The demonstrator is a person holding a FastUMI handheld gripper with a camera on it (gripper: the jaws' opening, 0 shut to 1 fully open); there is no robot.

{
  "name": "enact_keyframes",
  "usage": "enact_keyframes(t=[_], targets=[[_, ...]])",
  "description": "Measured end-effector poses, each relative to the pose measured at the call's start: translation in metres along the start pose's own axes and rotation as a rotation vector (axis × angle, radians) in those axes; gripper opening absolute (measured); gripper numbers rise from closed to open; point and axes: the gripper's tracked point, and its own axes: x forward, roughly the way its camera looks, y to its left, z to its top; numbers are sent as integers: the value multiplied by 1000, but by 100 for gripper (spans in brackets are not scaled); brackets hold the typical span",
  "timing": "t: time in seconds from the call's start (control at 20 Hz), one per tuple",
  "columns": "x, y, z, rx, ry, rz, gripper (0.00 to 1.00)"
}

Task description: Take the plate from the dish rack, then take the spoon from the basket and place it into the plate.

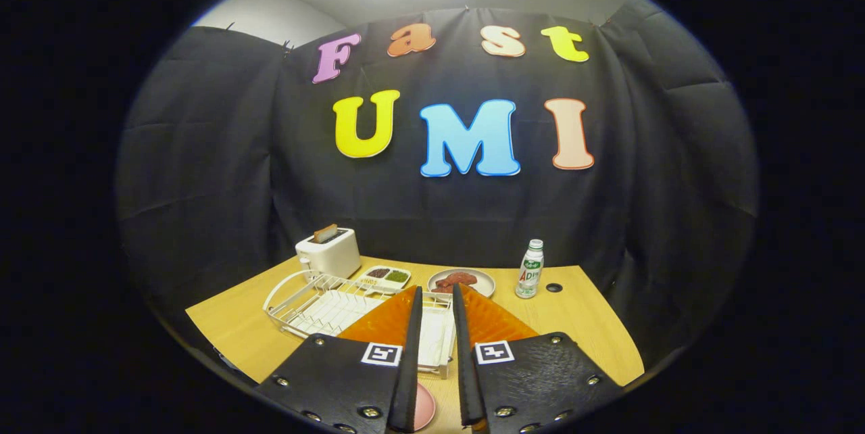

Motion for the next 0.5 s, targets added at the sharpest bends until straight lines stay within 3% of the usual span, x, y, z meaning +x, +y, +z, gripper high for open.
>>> enact_keyframes(t=[0.15,0.2,0.25,0.3,0.4,0.5], targets=[[-5,-16,22,-6,-26,-46,25],[-5,-17,27,-8,-28,-52,28],[-7,-22,33,-13,-38,-65,40],[-7,-22,38,-17,-49,-63,42],[-8,-28,44,-27,-60,-85,59],[-9,-33,49,-23,-75,-103,99]])
